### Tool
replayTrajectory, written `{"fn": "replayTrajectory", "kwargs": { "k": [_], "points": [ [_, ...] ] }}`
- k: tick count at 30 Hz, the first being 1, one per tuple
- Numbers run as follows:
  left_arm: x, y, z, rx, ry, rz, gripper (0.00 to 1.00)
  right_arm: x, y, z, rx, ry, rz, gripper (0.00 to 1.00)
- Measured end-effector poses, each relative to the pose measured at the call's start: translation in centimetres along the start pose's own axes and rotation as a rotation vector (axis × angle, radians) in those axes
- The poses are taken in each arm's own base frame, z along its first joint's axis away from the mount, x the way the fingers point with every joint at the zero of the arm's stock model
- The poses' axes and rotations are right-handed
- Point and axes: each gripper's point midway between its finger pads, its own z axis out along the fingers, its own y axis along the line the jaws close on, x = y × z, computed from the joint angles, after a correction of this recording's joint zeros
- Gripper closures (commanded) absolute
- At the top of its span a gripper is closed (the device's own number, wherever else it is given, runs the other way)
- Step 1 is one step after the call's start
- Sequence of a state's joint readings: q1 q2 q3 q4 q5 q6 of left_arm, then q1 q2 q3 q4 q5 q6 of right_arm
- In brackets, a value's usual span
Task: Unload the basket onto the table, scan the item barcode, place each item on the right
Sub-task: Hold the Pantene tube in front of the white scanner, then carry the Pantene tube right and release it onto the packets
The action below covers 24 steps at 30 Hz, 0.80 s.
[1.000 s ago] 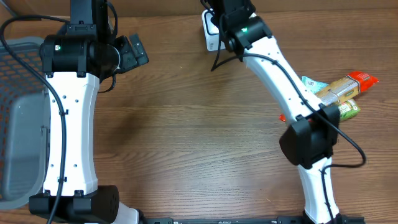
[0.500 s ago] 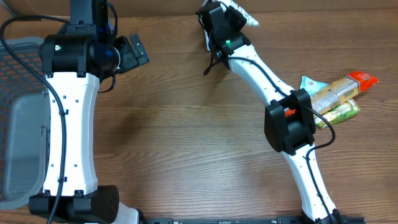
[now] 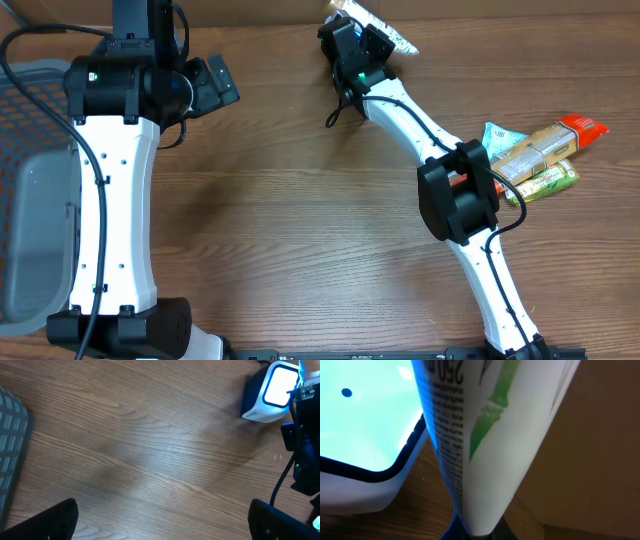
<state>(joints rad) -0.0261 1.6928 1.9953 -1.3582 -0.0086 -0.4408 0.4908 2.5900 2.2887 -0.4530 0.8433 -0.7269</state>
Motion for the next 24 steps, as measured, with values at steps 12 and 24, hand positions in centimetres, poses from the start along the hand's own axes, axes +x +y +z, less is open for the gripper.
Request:
{"fn": "replayTrajectory", "kwargs": {
  "k": [12, 24],
  "points": [
    [0.0, 0.0, 0.0, 0.0, 0.0, 0.0, 0.0, 2.0, 2.6, -1.6, -0.122, 0.067, -0.144, 0.96],
    [0.0, 0.0, 0.0, 0.0, 0.001, 0.0, 0.0, 4.1, -9.6, -19.8, -0.631, -0.002, 0.392, 0.96]
  ]
}}
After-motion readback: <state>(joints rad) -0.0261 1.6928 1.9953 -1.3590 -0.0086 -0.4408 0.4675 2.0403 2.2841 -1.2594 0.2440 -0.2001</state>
